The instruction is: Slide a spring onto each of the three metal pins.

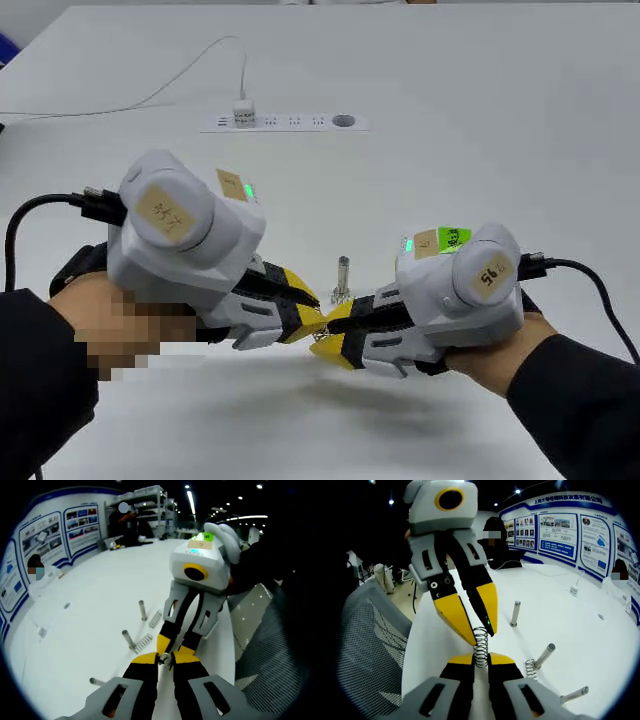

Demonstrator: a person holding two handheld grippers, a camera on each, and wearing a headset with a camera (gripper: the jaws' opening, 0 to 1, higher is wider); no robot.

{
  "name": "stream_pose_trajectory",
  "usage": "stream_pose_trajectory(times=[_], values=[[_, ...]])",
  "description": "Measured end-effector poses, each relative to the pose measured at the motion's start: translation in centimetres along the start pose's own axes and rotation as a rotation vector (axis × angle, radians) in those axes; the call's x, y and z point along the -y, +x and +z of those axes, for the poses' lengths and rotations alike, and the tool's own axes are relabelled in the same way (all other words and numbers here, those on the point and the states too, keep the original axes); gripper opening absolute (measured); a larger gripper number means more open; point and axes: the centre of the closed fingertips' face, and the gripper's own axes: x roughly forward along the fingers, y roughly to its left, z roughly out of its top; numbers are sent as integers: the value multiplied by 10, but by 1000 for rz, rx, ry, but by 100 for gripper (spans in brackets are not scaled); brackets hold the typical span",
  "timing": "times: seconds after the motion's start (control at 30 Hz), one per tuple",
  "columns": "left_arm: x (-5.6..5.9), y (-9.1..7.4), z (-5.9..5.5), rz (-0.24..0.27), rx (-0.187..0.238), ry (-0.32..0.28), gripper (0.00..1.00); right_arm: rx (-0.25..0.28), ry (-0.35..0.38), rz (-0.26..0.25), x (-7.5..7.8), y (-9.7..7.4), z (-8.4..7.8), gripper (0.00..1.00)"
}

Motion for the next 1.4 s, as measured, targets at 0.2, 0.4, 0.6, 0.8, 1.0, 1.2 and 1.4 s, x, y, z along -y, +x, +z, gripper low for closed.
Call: stream_pose_trajectory(times=[0.2,0.4,0.6,0.8,1.0,1.2,1.4], values=[[1,0,6,2,38,-18,22,66,50,-7,3,-5,11,11],[-3,-4,13,6,102,-59,19,111,89,-6,5,-9,17,11],[-7,-9,19,-1,164,-112,14,133,101,0,4,-9,20,11],[-8,-10,20,4,181,-123,12,172,121,4,5,-13,27,11],[-6,-9,20,3,177,-108,10,170,121,4,4,-13,26,11],[-8,-12,21,9,175,-97,10,176,127,-8,6,-14,28,12],[-14,-20,22,38,187,-86,9,146,123,-24,7,-14,21,19]])
